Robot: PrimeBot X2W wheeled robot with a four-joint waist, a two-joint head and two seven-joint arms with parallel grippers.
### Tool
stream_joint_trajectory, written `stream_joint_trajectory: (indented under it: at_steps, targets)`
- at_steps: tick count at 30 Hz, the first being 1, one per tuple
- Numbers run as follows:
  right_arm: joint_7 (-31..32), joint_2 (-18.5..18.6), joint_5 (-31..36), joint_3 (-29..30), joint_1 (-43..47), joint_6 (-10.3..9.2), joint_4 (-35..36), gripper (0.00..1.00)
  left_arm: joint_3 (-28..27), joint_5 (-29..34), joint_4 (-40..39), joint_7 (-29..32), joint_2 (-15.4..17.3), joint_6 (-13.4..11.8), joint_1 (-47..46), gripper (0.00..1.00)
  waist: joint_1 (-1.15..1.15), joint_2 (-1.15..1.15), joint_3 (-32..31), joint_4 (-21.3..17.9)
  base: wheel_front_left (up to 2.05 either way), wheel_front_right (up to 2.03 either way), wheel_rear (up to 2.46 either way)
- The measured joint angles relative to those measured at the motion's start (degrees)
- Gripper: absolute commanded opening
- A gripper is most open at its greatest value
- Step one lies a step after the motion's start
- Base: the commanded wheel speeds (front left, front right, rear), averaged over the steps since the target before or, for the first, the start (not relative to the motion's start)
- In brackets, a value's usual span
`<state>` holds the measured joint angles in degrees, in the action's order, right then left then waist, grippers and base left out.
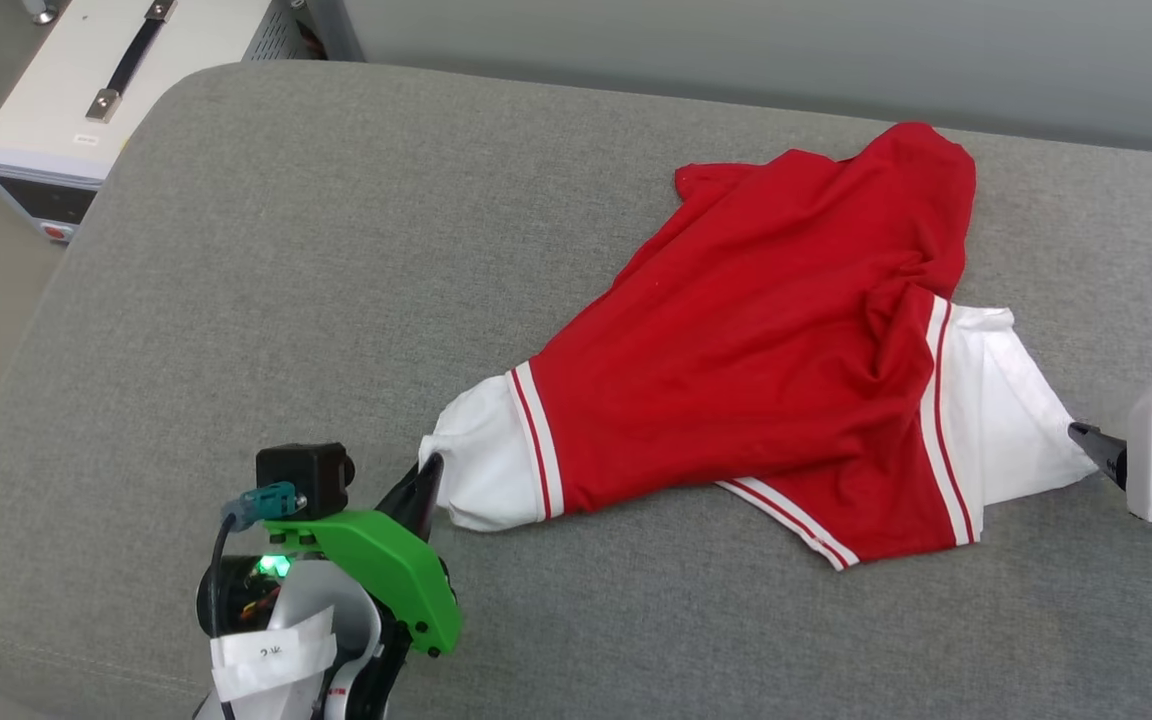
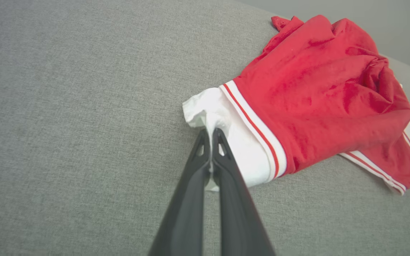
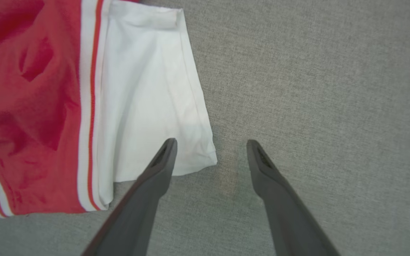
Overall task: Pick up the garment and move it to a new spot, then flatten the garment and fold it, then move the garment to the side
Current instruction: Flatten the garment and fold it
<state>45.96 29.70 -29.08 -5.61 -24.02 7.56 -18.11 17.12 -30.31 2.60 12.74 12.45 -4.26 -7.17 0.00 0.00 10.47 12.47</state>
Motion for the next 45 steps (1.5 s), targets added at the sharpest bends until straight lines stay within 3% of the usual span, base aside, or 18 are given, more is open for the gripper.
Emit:
stream_joint_trajectory:
  at_steps: [11,21,22,23,24,36,45]
  targets:
    - [3.67,-2.35,4.06,2.0,2.77,0.0,2.5,1.0,0.81,0.0,0.1,-0.1,0.01,0.0,-0.9,0.0,0.0,0.0,2.79,2.25,0.0,0.0,0.0]
    - [3.71,-2.05,5.21,1.9,2.91,-0.01,1.16,1.0,0.99,-0.01,0.48,-0.37,-0.01,0.01,-1.73,0.0,0.0,0.0,4.88,3.69,0.0,0.0,0.0]
    - [3.79,-1.97,5.19,1.8,2.92,-0.01,0.91,0.83,0.99,-0.02,0.54,-0.43,-0.01,0.01,-1.93,0.0,0.0,0.0,5.0,3.79,0.0,0.0,0.0]
    - [3.89,-1.89,5.15,1.68,2.98,-0.01,0.75,0.16,0.97,-0.02,0.59,-0.48,-0.01,0.01,-2.11,0.0,0.0,0.0,5.05,3.85,0.0,0.0,0.0]
    - [3.97,-1.77,5.11,1.53,2.98,-0.01,0.63,0.0,0.97,-0.02,0.65,-0.62,0.0,0.01,-2.29,0.0,0.0,0.0,5.05,3.89,0.0,0.0,0.0]
    - [-0.44,-1.34,1.9,1.44,4.72,-0.01,0.18,0.0,-0.15,-0.48,1.87,-1.38,0.91,-0.11,-2.27,0.0,0.0,0.0,1.18,2.39,0.0,0.0,0.0]
    - [-2.16,2.54,-1.78,4.69,6.41,-0.01,7.06,0.0,-2.02,-0.47,-0.74,-0.46,5.06,-0.34,-2.24,0.0,0.0,0.0,-4.47,-0.33,0.0,0.0,0.0]
